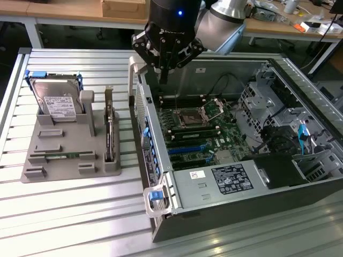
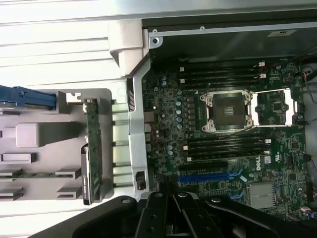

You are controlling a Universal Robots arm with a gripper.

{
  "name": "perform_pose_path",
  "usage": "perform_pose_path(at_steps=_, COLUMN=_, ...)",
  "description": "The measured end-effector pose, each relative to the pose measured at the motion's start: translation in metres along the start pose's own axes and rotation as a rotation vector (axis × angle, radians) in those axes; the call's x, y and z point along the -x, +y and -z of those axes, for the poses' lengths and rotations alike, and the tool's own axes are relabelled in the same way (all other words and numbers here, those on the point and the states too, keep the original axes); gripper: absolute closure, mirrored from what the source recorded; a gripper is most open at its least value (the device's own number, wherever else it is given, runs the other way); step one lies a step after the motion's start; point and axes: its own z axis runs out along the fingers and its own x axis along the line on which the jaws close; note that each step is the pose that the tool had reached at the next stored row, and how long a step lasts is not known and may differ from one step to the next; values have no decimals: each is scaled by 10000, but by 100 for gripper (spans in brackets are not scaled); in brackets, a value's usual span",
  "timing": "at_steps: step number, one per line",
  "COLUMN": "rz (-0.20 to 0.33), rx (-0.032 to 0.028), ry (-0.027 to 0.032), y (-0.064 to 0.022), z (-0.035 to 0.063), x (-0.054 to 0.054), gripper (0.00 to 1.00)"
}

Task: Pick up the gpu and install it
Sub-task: 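Reach for the gpu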

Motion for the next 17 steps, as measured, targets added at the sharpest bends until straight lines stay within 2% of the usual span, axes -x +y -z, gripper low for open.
perform_pose_path(at_steps=6, rz=0, rx=1, ry=-1, y=-13, z=5, x=-176, gripper=89)
perform_pose_path(at_steps=17, rz=-1, rx=1, ry=-1, y=-32, z=12, x=-426, gripper=89)
